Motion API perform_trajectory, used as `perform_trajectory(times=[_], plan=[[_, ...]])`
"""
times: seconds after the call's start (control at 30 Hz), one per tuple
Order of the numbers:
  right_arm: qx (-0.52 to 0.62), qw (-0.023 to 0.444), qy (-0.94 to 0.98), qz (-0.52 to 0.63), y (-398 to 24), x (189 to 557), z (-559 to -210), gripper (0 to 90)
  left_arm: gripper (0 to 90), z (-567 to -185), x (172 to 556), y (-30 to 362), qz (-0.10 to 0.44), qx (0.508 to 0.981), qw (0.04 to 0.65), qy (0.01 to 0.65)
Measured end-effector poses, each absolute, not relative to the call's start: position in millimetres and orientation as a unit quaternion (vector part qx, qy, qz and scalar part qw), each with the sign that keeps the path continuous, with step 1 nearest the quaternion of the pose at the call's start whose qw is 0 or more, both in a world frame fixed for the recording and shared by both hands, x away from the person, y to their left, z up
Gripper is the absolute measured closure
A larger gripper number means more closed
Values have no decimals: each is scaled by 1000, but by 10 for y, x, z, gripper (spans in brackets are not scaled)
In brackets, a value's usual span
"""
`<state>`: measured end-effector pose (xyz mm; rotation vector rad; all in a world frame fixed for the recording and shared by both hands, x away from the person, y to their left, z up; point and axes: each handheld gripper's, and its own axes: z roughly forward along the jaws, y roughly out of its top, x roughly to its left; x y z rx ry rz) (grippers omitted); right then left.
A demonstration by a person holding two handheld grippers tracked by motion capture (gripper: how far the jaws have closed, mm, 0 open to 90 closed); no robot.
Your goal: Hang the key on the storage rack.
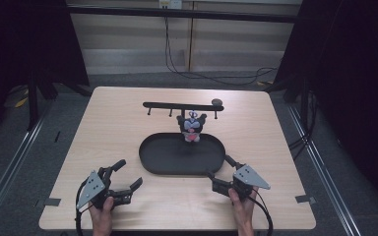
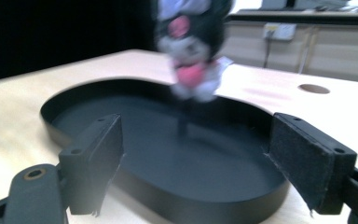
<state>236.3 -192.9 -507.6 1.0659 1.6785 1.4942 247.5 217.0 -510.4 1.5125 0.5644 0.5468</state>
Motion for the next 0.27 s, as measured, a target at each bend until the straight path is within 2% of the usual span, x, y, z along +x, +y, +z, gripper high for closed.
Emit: perform_trajectory(times=[0.07,0.27], plan=[[406,330,623,581,-1956,2328,-5087,147,156,-5105,2476,2170,241,668,658,249],[395,356,598,600,-1973,2253,-5111,148,156,-5105,2476,2169,241,668,659,248]])
